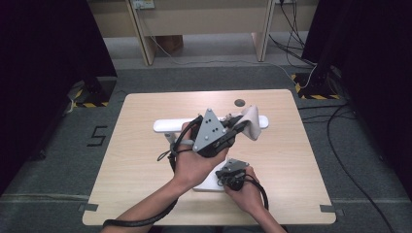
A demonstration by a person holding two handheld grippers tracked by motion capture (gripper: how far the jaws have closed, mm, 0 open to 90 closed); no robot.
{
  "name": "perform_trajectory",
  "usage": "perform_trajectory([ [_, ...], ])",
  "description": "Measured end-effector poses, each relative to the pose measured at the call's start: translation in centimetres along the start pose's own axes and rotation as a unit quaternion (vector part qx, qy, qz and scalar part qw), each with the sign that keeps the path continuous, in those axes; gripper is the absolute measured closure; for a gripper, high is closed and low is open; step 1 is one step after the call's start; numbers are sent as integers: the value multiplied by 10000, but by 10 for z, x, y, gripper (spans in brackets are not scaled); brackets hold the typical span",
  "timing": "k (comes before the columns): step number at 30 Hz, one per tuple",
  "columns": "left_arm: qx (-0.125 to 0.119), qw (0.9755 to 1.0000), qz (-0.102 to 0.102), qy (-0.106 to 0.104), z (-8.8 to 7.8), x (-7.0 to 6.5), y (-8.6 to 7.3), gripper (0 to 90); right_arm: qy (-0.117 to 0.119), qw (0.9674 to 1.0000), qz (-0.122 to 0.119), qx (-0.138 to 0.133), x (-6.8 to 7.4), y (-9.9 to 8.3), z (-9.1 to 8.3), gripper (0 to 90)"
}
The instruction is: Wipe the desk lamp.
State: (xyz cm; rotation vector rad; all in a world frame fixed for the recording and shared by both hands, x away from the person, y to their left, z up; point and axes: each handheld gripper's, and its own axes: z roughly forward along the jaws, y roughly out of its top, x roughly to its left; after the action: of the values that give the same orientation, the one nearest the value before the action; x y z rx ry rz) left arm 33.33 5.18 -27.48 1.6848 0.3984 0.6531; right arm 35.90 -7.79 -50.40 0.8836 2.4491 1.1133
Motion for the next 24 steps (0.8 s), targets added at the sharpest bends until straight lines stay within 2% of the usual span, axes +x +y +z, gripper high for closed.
perform_trajectory([
  [24,52,9999,16,-115,13,-5,5,806,10,10000,1,-9,0,0,0,900],
])
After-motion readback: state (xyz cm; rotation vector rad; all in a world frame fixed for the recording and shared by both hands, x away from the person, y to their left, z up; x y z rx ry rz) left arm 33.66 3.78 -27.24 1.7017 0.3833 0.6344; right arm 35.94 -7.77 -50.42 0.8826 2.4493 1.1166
